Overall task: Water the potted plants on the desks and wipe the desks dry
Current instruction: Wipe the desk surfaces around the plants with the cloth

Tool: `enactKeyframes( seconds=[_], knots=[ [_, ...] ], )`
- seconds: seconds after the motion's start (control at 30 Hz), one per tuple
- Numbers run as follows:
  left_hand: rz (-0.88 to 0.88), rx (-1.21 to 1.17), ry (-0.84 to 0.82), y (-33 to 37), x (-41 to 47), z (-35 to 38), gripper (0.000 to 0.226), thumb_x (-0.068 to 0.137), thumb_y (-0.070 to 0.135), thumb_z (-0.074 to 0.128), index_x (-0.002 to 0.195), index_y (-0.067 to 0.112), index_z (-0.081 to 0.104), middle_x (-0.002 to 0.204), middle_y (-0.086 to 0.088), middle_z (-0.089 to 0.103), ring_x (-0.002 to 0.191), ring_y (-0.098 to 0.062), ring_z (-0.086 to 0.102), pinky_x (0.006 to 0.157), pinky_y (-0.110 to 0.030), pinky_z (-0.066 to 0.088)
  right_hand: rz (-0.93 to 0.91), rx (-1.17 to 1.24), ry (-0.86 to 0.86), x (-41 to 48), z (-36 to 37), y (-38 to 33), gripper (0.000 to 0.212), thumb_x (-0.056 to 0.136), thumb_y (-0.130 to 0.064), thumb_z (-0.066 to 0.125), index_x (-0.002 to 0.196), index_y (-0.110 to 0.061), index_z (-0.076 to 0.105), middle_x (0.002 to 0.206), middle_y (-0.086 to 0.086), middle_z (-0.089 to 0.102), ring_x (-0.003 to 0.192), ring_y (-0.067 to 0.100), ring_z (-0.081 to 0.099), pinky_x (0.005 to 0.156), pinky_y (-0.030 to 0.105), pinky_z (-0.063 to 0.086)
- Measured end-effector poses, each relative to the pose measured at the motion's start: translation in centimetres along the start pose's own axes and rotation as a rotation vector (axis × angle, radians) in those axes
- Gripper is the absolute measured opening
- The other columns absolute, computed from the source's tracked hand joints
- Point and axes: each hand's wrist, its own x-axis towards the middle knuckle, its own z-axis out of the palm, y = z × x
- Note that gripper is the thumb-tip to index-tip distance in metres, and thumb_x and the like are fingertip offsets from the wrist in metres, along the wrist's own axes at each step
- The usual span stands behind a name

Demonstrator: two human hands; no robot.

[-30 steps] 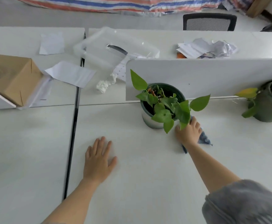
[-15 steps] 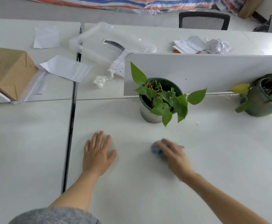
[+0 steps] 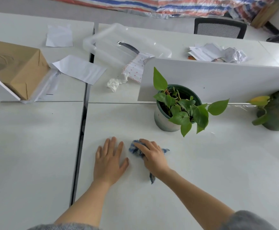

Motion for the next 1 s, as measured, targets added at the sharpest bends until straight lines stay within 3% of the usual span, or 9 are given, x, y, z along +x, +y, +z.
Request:
enactKeyframes(
  seconds=[0.1,0.27,0.4,0.47,0.6,0.77,0.83,0.9,1.0],
  knots=[
    [0.013,-0.008,0.022,-0.2,0.1,0.2,0.061,0.076,0.05,0.036,0.119,0.016,0.063,0.129,-0.013,0.06,0.117,-0.033,0.059,0.097,-0.042,0.025,0.055,0.011,0.092,1.8,-1.7,1.2,0.057,0.064,0.004,0.043,0.114,-0.023,0.051,0.106,0.009,0.066,0.079,0.031,0.062,0.064,0.034,0.055],
    [0.029,-0.026,0.036,-0.3,0.0,0.6,0.06,0.076,0.05,0.037,0.119,0.017,0.062,0.13,-0.013,0.059,0.124,-0.031,0.05,0.098,-0.041,0.023,0.019,-0.186,0.135,-0.6,-6.1,6.3,0.04,0.065,-0.004,0.044,0.096,-0.022,0.063,0.089,0.003,0.071,0.068,0.026,0.066,0.057,0.029,0.051],
    [0.017,-0.035,0.058,-0.3,0.4,0.9,0.061,0.075,0.049,0.037,0.118,0.016,0.063,0.129,-0.014,0.06,0.125,-0.028,0.045,0.097,-0.042,0.024,0.518,-0.241,0.172,-2.2,-11.1,13.9,0.036,0.072,0.01,0.055,0.101,-0.006,0.068,0.108,0.014,0.065,0.093,0.038,0.058,0.073,0.038,0.047],
    [0.023,-0.018,0.048,-0.3,0.3,0.9,0.061,0.075,0.049,0.036,0.118,0.016,0.064,0.129,-0.013,0.06,0.122,-0.03,0.052,0.097,-0.042,0.024,0.734,-0.263,0.175,-2.2,-12.5,17.7,0.046,0.078,0.009,0.049,0.117,-0.012,0.06,0.125,0.015,0.055,0.106,0.04,0.048,0.082,0.043,0.044],
    [0.031,-0.023,0.063,-0.5,0.2,1.1,0.061,0.076,0.049,0.036,0.119,0.016,0.064,0.129,-0.013,0.06,0.125,-0.025,0.035,0.097,-0.041,0.023,0.934,-0.213,0.064,-2.2,-11.4,19.4,0.054,0.085,0.005,0.038,0.131,-0.022,0.049,0.14,0.01,0.041,0.118,0.039,0.037,0.098,0.047,0.036],
    [0.014,-0.085,0.013,-0.5,0.4,0.6,0.068,0.075,0.053,0.031,0.125,0.017,0.06,0.138,-0.01,0.052,0.133,-0.025,0.035,0.101,-0.04,0.02,0.702,-0.179,0.051,-3.5,-7.4,12.2,0.048,0.082,0.002,0.05,0.122,-0.022,0.059,0.136,0.002,0.051,0.11,0.038,0.044,0.089,0.045,0.037],
    [-0.002,-0.126,-0.033,-0.3,0.3,0.0,0.085,0.07,0.061,0.015,0.141,0.023,0.039,0.155,-0.004,0.026,0.145,-0.022,0.019,0.111,-0.037,0.008,0.51,-0.146,0.042,-5.2,-5.9,7.9,0.052,0.062,0.011,0.06,0.102,-0.02,0.071,0.116,0.001,0.066,0.09,0.038,0.059,0.072,0.045,0.045],
    [-0.023,-0.193,-0.114,-0.4,0.7,-0.6,0.094,0.062,0.066,0.006,0.148,0.029,0.018,0.16,0.003,0.002,0.148,-0.016,-0.002,0.116,-0.035,-0.001,0.377,-0.053,-0.086,-7.0,-4.7,4.0,0.049,0.045,0.002,0.063,0.083,-0.028,0.073,0.095,-0.008,0.071,0.067,0.026,0.064,0.053,0.031,0.043],
    [-0.054,-0.297,-0.223,-0.3,0.1,-2.5,0.077,0.08,0.059,0.028,0.149,0.027,0.016,0.16,0.004,-0.001,0.147,-0.014,-0.005,0.119,-0.034,0.001,0.212,0.042,-0.205,-9.1,-5.3,-1.7,0.04,0.066,-0.003,0.055,0.09,-0.031,0.071,0.102,-0.012,0.068,0.077,0.026,0.063,0.059,0.029,0.041]
  ],
)
